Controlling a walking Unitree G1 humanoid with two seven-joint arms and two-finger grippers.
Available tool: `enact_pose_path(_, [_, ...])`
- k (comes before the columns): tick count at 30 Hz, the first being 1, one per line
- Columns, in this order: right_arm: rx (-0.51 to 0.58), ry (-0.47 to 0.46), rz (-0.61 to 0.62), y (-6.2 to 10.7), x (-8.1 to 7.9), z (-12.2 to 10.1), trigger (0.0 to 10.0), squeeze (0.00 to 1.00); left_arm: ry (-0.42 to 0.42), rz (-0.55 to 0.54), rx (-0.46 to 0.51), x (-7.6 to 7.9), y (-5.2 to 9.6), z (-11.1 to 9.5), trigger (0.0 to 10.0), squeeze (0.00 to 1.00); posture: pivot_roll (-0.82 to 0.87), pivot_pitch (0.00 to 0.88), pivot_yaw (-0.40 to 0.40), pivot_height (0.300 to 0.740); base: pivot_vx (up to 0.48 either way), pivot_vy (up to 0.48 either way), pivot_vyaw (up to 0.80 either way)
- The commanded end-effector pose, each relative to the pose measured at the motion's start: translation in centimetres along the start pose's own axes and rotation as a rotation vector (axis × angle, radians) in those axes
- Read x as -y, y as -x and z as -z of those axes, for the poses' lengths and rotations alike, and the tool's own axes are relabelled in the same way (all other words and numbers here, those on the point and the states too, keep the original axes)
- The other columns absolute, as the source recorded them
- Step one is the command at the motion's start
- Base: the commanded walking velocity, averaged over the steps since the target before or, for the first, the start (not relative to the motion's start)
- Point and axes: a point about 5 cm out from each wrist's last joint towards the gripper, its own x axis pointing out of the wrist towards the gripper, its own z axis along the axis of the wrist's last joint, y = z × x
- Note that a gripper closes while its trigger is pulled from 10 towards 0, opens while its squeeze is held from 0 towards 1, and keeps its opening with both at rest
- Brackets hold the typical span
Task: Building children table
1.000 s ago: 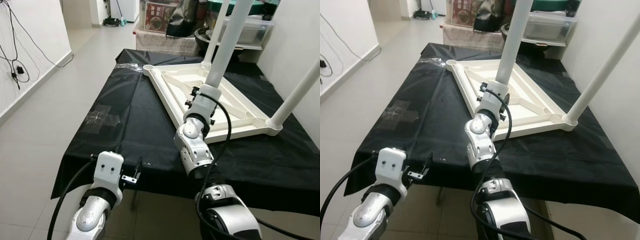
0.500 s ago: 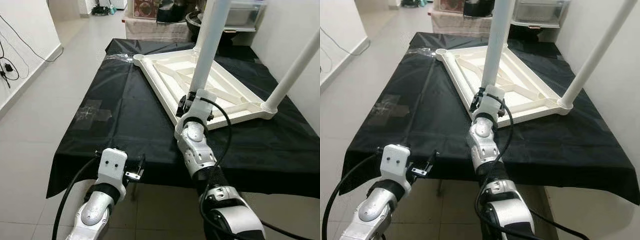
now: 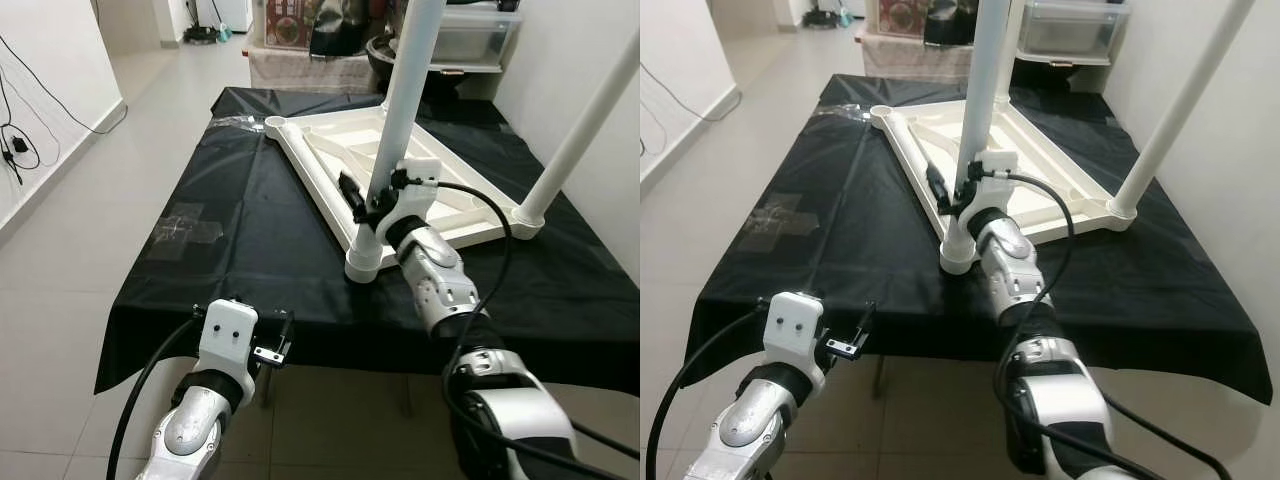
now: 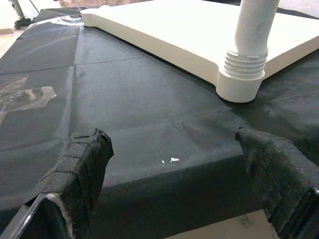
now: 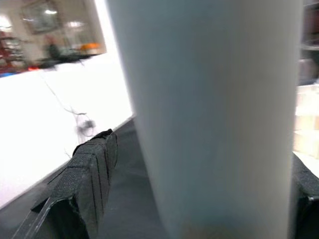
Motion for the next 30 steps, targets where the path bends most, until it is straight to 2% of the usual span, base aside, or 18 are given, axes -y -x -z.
enact_pose_path(1, [-0.056, -0.024, -0.156, -0.2, -0.4, 0.2, 10.0, 0.0, -0.003, -0.003, -0.008, 0.0, 0.0, 0.2, 10.0, 0.0, 0.11, 0.097, -0.069, 0.74, 0.0, 0.0, 0.0])
enact_pose_path(3, [-0.112, -0.034, -0.298, -0.3, -0.6, 0.1, 10.0, 0.0, -0.002, -0.002, -0.008, 0.1, 0.1, 0.2, 10.0, 0.0, 0.12, 0.098, -0.072, 0.74, 0.0, 0.0, 0.0])
enact_pose_path(4, [-0.112, -0.034, -0.298, -0.3, -0.6, 0.1, 10.0, 0.0, -0.002, -0.002, -0.008, 0.1, 0.1, 0.2, 10.0, 0.0, 0.12, 0.098, -0.072, 0.74, 0.0, 0.0, 0.0])
enact_pose_path(6, [-0.157, -0.045, -0.405, -0.4, -1.1, 0.1, 10.0, 0.0, 0.0, -0.001, -0.008, 0.2, 0.2, 0.2, 10.0, 0.0, 0.12, 0.101, -0.074, 0.74, 0.0, 0.0, 0.0])
enact_pose_path(10, [-0.221, -0.046, -0.53, -0.4, -1.7, 0.3, 10.0, 0.0, 0.002, -0.001, -0.011, 0.4, 0.3, 0.2, 10.0, 0.0, 0.12, 0.104, -0.079, 0.74, 0.0, 0.0, 0.0])
enact_pose_path(12, [-0.228, -0.048, -0.544, -0.4, -1.7, 0.3, 10.0, 0.0, 0.003, -0.001, -0.012, 0.4, 0.4, 0.2, 10.0, 0.0, 0.12, 0.104, -0.079, 0.74, 0.0, 0.0, 0.0])
enact_pose_path(15, [-0.262, -0.046, -0.644, -0.1, -2.1, 0.3, 10.0, 0.0, 0.005, -0.004, -0.015, 0.4, 0.5, 0.3, 10.0, 0.0, 0.12, 0.112, -0.082, 0.74, 0.0, 0.0, 0.0])
enact_pose_path(22, [-0.268, -0.077, -0.813, 0.3, -2.6, -0.2, 10.0, 0.0, 0.011, -0.002, -0.017, 0.5, 0.5, 0.3, 10.0, 0.0, 0.12, 0.114, -0.083, 0.74, 0.0, 0.0, 0.0])
enact_pose_path(30, [-0.275, -0.057, -0.868, 0.2, -3.3, 0.1, 10.0, 0.0, 0.018, 0.008, -0.024, 0.8, 0.8, 0.5, 10.0, 0.0, 0.12, 0.096, -0.084, 0.74, 0.0, 0.0, 0.0])
